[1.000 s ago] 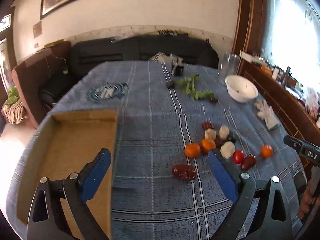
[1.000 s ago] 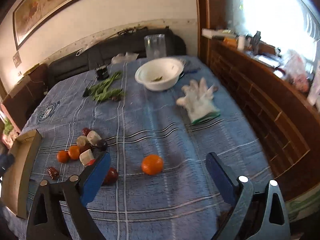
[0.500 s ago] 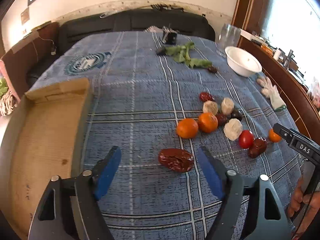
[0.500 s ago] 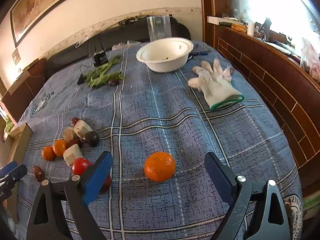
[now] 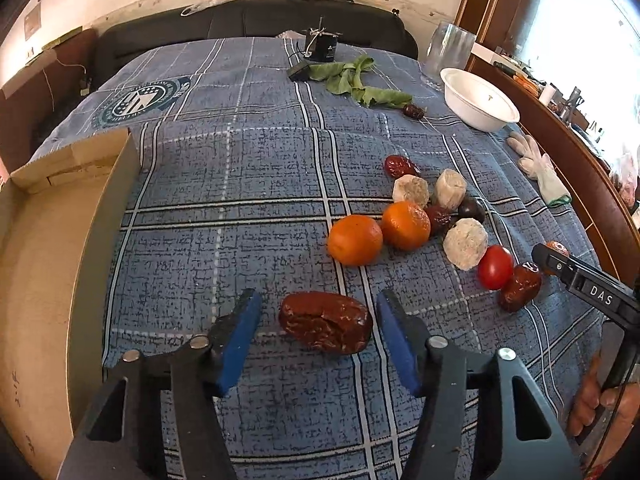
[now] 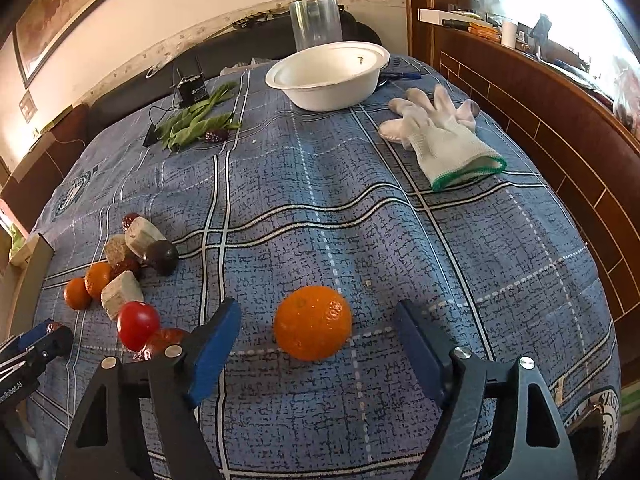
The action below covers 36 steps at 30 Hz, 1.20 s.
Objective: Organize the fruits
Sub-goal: 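Grasp the red date with the left tool while the right tool grasps an orange, then carry the date and orange to the cardboard tray and release both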
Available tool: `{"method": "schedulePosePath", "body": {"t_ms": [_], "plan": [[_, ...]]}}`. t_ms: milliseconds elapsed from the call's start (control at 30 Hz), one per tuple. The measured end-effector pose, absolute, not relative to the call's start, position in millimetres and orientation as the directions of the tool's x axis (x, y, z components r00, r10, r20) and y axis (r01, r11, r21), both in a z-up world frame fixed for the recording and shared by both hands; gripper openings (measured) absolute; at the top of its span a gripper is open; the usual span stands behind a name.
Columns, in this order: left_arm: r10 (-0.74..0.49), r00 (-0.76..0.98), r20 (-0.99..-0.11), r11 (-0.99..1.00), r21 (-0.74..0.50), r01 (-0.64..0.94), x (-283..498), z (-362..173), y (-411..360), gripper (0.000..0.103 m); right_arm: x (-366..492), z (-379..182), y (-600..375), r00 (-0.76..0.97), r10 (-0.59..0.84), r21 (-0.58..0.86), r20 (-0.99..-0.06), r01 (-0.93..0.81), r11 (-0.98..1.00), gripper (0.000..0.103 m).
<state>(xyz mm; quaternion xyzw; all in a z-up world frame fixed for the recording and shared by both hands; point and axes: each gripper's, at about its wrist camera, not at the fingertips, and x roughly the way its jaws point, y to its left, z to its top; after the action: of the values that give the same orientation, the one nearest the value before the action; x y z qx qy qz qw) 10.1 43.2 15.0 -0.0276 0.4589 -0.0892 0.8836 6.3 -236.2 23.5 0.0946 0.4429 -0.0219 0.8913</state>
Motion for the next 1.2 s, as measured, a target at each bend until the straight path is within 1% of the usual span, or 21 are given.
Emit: {"method": "schedulePosePath", "body": {"t_ms": [33,100,167,200,267,333,633,767,867,1033,1200], "plan": [[-0.180,0.567,-0.804,0.983,-0.126,0.134,9.6,14.8,43.3,0.044,6.7,23.1,-236.0,0.608,0.045,0.149,-0.793,0.121,0.981,0.078],[-0.184,0.574,-0.798,0.982,-0.126,0.139,8.9,14.4,42.8,0.044,6.1,23.1,-235.7,0.611,0.043,0.147,-0.791,0.121,0.982,0.072],[-0.187,0.579,-0.794,0.982,-0.128,0.142,8.0,14.5,42.7,0.044,5.2,23.3,-235.3,0.616,0.036,0.142,-0.787,0.123,0.982,0.058],[-0.189,0.582,-0.791,0.982,-0.133,0.137,7.2,15.3,43.7,0.044,5.0,23.3,-235.9,0.618,0.037,0.144,-0.785,0.124,0.982,0.054],[-0.194,0.591,-0.783,0.981,-0.145,0.131,5.0,19.5,46.4,0.044,3.6,23.9,-237.5,0.624,0.051,0.160,-0.780,0.120,0.980,0.042],[-0.199,0.604,-0.772,0.980,-0.150,0.131,1.0,27.0,48.8,0.044,2.2,24.2,-238.7,0.628,0.070,0.179,-0.775,0.111,0.977,0.038],[-0.230,0.672,-0.704,0.973,-0.182,0.142,-37.0,71.5,69.2,0.044,-10.6,37.8,-245.2,0.658,0.120,0.259,-0.744,0.118,0.959,0.037],[-0.247,0.699,-0.671,0.967,-0.216,0.134,-53.7,97.4,93.0,0.044,-28.8,65.3,-234.5,0.682,0.167,0.296,-0.712,0.076,0.952,0.037],[-0.242,0.726,-0.643,0.964,-0.243,0.106,-62.9,121.4,119.2,0.044,-41.2,97.9,-210.4,0.705,0.214,0.299,-0.676,-0.003,0.954,0.037],[-0.158,0.775,-0.612,0.978,-0.207,0.036,-68.9,158.4,170.8,0.044,-53.7,152.8,-139.4,0.716,0.338,0.289,-0.610,-0.196,0.937,0.038],[-0.031,0.764,-0.644,0.991,-0.122,-0.063,-36.4,161.7,226.5,0.044,-40.5,175.1,-56.3,0.639,0.491,0.328,-0.593,-0.365,0.871,0.038]]}}
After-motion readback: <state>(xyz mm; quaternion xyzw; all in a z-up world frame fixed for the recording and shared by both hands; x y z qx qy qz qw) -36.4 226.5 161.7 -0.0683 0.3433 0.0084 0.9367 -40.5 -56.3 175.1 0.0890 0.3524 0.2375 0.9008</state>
